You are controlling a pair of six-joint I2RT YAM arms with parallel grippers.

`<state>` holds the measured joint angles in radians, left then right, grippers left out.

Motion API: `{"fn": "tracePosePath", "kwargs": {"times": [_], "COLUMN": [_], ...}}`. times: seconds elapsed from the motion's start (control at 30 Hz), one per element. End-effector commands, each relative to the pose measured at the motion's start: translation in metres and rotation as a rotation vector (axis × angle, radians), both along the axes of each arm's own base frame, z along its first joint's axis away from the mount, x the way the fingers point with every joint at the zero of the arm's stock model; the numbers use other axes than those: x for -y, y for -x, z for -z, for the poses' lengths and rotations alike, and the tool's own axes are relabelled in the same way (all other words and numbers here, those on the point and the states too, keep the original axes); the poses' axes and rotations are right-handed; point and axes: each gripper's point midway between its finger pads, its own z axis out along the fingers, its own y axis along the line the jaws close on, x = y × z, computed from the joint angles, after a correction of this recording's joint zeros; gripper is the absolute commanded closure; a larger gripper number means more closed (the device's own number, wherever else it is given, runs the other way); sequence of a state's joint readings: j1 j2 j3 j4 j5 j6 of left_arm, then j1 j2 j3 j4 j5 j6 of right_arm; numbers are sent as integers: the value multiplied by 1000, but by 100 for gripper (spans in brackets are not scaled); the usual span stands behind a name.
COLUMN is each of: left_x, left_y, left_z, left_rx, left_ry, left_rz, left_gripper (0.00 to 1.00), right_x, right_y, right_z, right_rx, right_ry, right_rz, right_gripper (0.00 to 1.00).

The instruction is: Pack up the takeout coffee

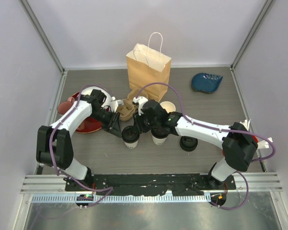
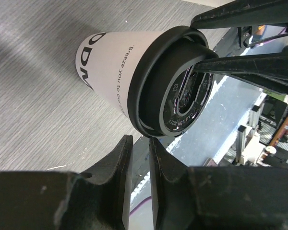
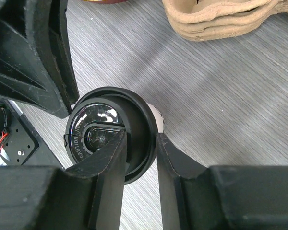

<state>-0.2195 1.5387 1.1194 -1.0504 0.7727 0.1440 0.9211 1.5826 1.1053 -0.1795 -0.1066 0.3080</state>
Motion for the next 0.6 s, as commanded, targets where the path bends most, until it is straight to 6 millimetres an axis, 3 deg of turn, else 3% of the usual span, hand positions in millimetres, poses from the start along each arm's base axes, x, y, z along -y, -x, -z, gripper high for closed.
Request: {"fn": "tracePosePath", "kwargs": {"times": [0.0,0.37,0.57], "left_x": [7,15,16], "left_y": [-5,-6,-7], "left_z": [7,18,21], "left_rx": [-28,-86,-97], "left_ry": [30,47,47], "left_rz": [-17,-19,-20], "left_gripper": [78,82,84], "right_x": [-9,-8,1], "right_y": [-6,10,22], "right_z": [-12,2,30], "right_rx": [33,57,43], "right_ry": [-34,48,99], "right_rz": [-5,-6,40], "right_gripper": [69,87,99]}}
